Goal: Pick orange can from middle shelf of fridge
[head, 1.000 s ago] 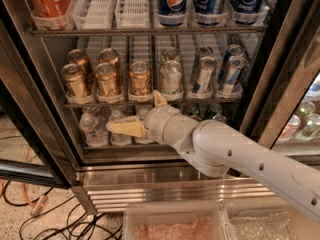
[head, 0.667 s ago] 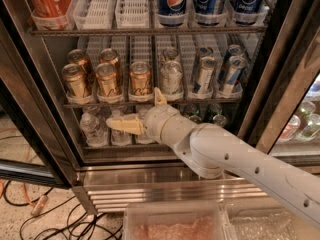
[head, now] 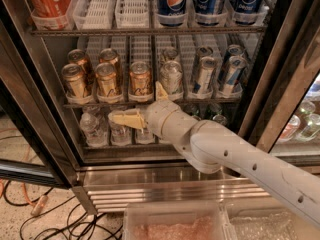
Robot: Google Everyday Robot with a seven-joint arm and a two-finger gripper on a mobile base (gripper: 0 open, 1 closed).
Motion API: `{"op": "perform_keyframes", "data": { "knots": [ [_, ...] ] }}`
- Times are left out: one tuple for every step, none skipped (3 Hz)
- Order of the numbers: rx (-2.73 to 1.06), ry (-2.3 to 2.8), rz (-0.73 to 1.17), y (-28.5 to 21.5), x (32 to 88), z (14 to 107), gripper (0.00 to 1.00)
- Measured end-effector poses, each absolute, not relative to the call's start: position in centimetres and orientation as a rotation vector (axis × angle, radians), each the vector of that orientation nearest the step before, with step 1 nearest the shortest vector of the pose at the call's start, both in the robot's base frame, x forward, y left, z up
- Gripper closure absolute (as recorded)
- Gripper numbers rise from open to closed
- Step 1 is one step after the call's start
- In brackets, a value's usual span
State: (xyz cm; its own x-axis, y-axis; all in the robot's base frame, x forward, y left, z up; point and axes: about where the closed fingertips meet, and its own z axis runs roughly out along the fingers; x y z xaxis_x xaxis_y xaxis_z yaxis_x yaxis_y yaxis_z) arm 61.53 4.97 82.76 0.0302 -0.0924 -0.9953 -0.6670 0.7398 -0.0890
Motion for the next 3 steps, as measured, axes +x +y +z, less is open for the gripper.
{"op": "perform_keyframes", "data": {
  "knots": [
    [-0.653,1.492,0.482,4.7,62.4,82.7,0.0],
    [-0.656,1.491,0.476,4.8,63.1,82.6,0.09],
    [-0.654,1.485,0.472,4.9,63.9,82.7,0.08]
  ]
}}
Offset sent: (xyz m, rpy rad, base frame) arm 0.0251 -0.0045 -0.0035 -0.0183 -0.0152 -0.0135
